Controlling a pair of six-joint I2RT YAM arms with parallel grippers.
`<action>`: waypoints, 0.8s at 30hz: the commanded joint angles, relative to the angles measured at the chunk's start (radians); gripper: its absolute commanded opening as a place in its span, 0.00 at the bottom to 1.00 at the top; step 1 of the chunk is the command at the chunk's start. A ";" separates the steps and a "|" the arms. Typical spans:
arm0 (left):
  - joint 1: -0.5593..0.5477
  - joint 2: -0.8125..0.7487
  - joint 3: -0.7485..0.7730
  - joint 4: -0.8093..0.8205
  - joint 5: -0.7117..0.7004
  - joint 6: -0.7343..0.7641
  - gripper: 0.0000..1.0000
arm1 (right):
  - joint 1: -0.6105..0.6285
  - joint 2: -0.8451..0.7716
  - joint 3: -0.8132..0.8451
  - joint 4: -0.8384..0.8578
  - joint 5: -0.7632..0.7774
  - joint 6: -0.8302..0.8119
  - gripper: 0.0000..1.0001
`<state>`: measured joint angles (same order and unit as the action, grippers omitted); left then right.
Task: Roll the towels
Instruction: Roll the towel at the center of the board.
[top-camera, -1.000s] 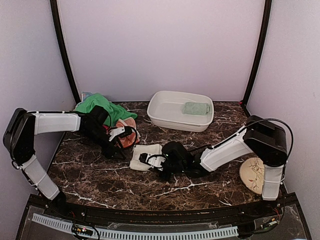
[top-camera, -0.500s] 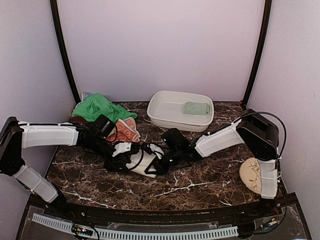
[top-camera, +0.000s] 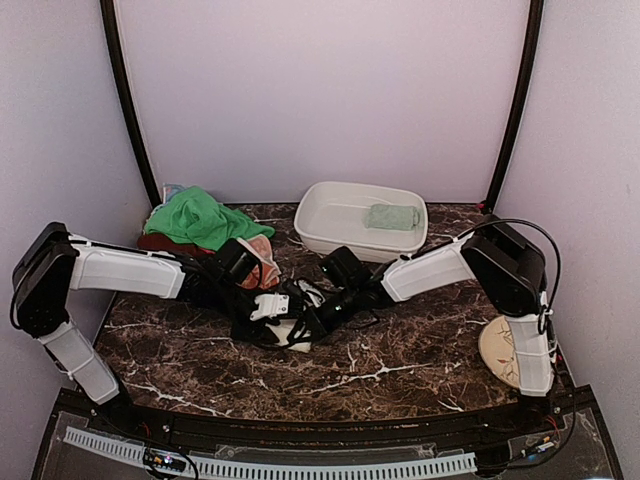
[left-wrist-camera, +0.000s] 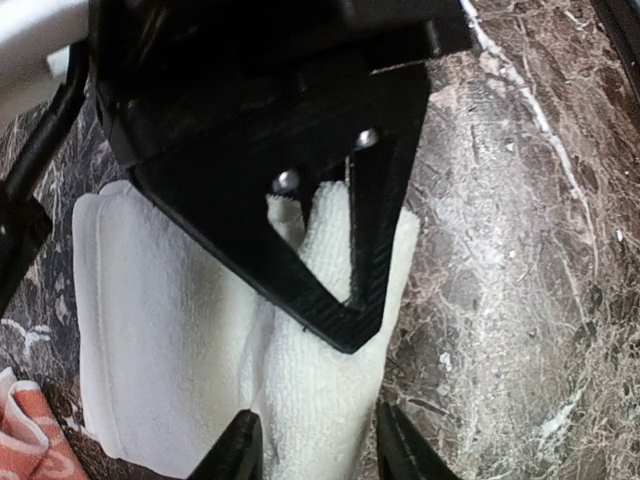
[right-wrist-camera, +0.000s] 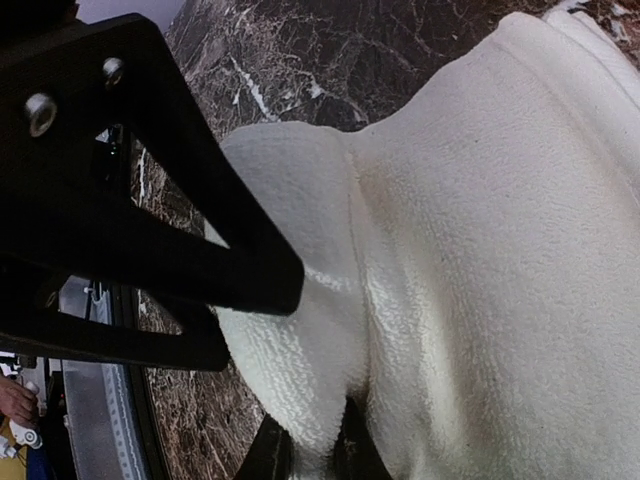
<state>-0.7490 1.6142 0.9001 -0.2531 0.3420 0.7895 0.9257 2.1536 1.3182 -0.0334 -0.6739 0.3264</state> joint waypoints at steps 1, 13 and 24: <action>0.000 0.032 0.011 -0.001 -0.067 -0.012 0.36 | -0.008 0.048 -0.086 -0.097 0.015 0.090 0.03; 0.083 0.184 0.140 -0.210 0.213 -0.175 0.03 | -0.017 -0.203 -0.332 0.229 0.217 0.180 0.51; 0.102 0.315 0.270 -0.407 0.345 -0.159 0.02 | 0.034 -0.686 -0.696 0.437 0.988 0.111 1.00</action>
<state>-0.6502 1.8881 1.1603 -0.4984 0.6415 0.6292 0.9565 1.6112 0.6868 0.3141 -0.1215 0.4232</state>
